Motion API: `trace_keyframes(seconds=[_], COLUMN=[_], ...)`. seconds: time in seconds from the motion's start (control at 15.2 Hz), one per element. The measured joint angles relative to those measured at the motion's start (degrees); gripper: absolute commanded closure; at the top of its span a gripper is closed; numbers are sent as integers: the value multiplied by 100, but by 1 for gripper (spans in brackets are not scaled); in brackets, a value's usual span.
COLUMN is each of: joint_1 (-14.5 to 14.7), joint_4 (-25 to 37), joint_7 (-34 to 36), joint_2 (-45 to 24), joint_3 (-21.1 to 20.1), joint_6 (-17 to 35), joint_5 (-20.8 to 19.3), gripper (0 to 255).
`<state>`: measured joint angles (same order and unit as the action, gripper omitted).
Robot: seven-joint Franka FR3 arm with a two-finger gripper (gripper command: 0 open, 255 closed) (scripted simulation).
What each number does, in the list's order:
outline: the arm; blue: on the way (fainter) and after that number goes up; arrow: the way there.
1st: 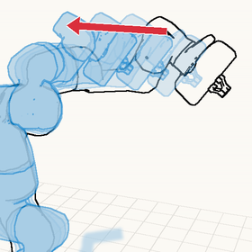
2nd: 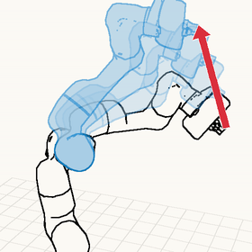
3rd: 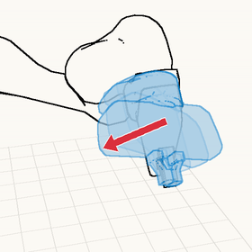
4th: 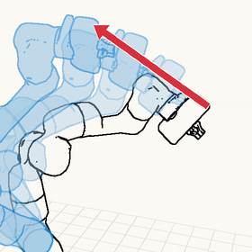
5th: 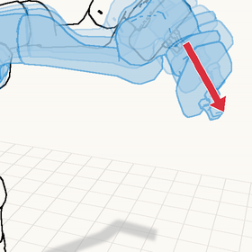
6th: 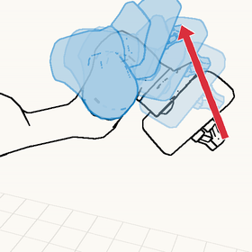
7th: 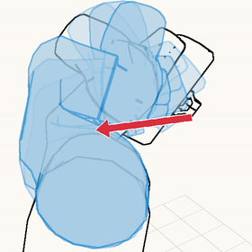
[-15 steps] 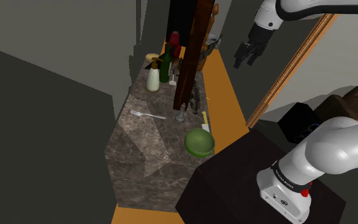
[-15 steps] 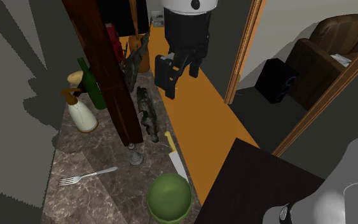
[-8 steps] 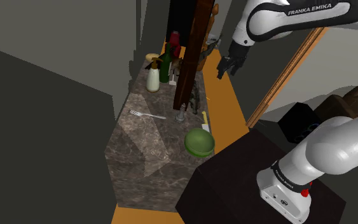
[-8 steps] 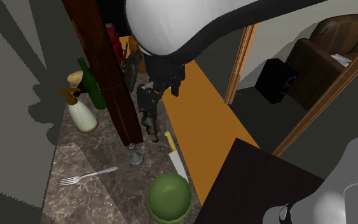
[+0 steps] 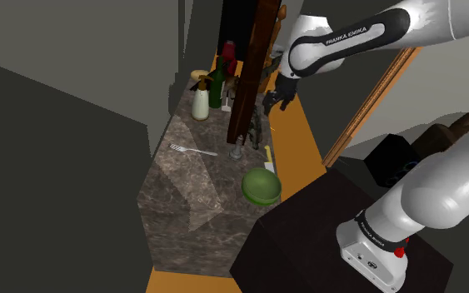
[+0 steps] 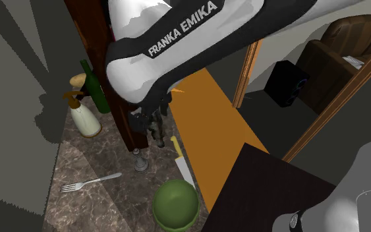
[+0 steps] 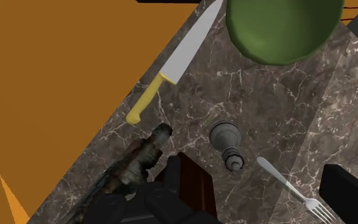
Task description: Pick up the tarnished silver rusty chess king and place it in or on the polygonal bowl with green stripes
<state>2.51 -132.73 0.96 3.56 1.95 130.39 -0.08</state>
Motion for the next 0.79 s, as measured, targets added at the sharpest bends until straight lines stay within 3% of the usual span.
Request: trace_keyframes(seconds=[0.79], joint_1=[84], joint_4=[1452], joint_7=[-143], joint_2=[-2644], joint_3=[-150], joint_6=[1012], joint_5=[226], gripper=[0])
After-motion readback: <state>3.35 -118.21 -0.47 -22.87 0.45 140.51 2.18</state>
